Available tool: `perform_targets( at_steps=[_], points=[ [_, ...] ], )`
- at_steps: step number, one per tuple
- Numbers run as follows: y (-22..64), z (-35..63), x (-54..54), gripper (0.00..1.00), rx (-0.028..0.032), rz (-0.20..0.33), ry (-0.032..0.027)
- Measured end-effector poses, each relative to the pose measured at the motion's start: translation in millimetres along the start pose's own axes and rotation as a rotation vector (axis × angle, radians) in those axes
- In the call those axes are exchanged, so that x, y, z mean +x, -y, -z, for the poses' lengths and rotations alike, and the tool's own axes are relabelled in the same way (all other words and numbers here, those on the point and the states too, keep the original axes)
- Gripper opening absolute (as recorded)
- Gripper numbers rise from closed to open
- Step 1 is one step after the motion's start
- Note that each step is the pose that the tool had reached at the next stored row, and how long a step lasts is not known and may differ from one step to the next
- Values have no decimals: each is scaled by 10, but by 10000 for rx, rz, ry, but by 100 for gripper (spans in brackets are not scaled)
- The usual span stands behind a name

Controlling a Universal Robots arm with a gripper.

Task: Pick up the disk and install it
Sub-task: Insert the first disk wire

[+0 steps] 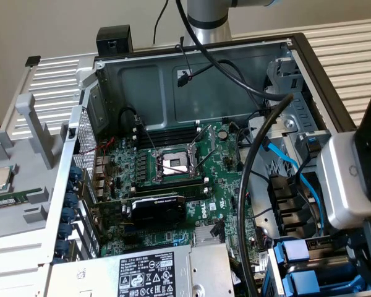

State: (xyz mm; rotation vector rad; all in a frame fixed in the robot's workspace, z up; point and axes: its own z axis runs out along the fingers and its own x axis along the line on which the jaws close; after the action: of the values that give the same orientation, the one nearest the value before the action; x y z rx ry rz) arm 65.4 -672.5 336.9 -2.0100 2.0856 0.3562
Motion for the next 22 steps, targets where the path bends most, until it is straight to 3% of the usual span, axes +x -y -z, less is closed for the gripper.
perform_targets(
  at_steps=[9, 11, 15, 17, 22],
  points=[
    [0, 19, -6, 16, -14, -5, -1],
    [-1, 59, -26, 16, -13, -3, -35],
    [-6, 137, -89, 16, -5, -6, -232],
    [-8, 154, -131, 16, 1, -7, -369],
    [-12, 120, -252, 16, 21, -12, -888]
  ],
)
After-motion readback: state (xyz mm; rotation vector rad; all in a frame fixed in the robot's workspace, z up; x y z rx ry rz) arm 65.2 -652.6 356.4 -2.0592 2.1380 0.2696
